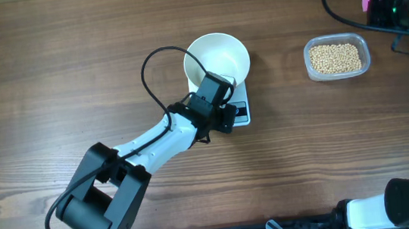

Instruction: Scoop item into bowl and weigh 150g on scale

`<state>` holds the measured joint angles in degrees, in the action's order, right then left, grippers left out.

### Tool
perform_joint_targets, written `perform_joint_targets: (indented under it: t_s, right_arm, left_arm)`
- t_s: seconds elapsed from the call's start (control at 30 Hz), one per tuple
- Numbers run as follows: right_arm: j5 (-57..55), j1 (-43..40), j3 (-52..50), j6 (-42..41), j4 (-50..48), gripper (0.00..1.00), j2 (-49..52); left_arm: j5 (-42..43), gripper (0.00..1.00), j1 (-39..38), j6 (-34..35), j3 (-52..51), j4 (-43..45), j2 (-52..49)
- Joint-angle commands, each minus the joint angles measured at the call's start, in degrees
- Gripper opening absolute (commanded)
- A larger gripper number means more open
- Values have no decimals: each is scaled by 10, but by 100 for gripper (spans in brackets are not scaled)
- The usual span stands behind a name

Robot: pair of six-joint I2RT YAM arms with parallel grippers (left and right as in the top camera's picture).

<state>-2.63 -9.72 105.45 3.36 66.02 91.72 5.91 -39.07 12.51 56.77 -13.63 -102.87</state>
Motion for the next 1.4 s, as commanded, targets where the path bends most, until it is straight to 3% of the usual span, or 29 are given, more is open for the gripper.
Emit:
perform_joint_targets:
  t_s: [0.0,1.37]
  right_arm:
    - [-3,-4,0,10,0,4,7]
    - [-3,-4,0,10,0,4,7]
  left_arm:
    - [-13,4,-2,-3,-4,5,-7]
    - [-26,4,-2,-3,-4,14,-11]
